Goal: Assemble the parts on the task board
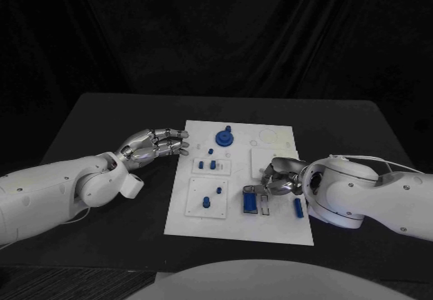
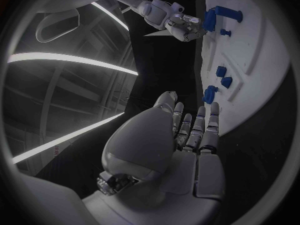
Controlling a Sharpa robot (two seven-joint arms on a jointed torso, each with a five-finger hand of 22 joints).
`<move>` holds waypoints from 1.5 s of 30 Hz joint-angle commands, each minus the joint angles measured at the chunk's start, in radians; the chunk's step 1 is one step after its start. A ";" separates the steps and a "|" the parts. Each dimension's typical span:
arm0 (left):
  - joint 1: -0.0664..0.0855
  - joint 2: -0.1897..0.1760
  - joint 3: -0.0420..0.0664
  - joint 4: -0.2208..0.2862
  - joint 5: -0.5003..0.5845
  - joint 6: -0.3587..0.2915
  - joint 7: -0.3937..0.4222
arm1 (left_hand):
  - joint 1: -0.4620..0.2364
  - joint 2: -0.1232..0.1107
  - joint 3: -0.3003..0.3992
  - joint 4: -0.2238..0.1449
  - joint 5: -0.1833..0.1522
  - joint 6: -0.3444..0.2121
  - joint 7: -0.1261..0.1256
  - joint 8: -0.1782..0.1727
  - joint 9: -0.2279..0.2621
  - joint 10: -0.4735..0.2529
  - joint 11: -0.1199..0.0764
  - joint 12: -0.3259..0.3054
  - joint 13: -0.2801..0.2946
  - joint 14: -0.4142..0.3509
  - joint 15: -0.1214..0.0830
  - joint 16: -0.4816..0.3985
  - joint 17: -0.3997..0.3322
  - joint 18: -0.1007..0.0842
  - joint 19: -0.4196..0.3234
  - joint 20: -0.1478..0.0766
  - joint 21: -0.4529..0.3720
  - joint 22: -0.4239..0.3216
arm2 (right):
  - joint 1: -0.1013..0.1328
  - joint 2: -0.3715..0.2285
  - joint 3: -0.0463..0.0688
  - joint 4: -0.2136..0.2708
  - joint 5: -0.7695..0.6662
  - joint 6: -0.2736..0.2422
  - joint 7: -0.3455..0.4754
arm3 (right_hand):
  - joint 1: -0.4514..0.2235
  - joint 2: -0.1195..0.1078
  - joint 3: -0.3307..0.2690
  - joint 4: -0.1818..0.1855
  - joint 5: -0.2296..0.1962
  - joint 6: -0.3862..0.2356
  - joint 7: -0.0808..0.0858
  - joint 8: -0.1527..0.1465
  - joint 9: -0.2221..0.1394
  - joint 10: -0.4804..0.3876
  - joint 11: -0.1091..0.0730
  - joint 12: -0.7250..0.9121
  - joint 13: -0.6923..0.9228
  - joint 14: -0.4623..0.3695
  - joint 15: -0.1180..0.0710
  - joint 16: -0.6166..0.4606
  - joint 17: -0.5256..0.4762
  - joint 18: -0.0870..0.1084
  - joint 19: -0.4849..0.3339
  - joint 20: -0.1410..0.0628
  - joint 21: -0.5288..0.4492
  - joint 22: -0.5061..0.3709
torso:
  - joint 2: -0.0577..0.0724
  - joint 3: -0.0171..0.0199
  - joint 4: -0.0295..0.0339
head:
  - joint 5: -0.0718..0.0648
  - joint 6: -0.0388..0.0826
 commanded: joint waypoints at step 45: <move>-0.007 -0.007 0.001 0.002 0.006 0.009 0.014 | -0.011 -0.002 0.005 -0.005 0.006 0.011 0.020 -0.006 -0.002 0.002 0.009 0.002 -0.001 0.004 0.006 0.007 0.000 -0.010 0.010 -0.002 0.005 -0.002 | -0.187 -0.076 0.000 -0.006 -0.533 -0.305 0.403 | 0.519 -0.106 0.076 0.000 -0.031 -0.596 0.079 0.125 -0.301 0.104 0.058 0.003 0.263 0.074 0.052 0.034 0.149 0.008 0.028 0.050 0.002 0.210 | 0.001 0.0001 0.0003 | 0.008 0.000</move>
